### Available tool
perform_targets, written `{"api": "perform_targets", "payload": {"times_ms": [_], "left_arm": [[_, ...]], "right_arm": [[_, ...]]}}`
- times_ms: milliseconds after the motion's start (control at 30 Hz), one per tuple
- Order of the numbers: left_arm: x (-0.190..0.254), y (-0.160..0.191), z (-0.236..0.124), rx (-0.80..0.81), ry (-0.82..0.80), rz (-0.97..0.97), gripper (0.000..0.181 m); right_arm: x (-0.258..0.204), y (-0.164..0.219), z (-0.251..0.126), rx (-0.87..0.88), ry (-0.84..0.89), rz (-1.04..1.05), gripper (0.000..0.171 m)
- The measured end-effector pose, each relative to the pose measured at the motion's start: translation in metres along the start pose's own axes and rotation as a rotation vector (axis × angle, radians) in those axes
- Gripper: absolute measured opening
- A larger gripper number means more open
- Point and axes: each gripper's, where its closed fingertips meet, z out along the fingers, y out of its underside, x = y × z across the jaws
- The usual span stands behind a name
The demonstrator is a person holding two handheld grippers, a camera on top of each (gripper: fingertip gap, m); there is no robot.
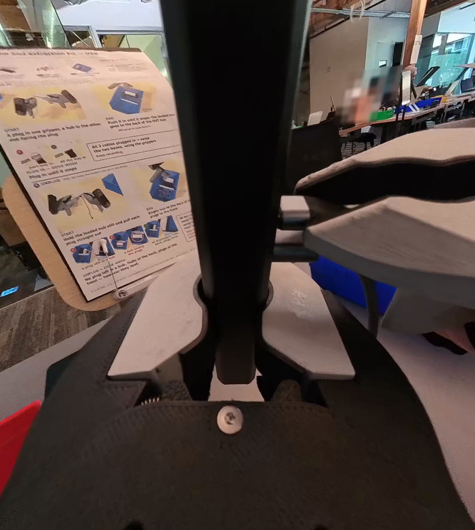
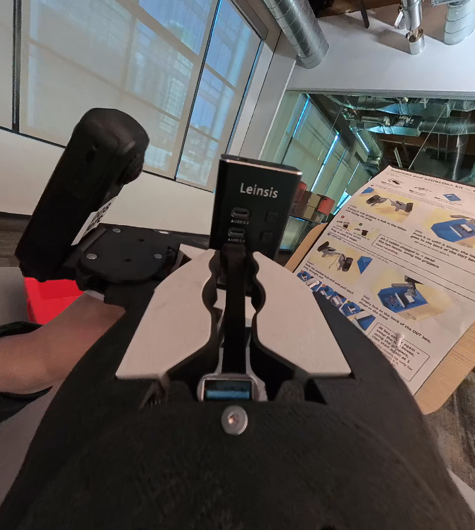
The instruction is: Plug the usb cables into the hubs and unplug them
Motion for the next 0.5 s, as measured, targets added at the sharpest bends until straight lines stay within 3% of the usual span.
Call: {"api": "perform_targets", "payload": {"times_ms": [333,500], "left_arm": [[0.006,-0.012,-0.006,0.067,0.000,0.092,0.030],[0.009,-0.022,-0.013,0.112,-0.036,0.259,0.031]], "right_arm": [[-0.004,-0.007,-0.004,0.038,-0.034,0.001,0.016],[-0.010,-0.015,-0.013,0.081,-0.023,-0.014,0.016]]}}
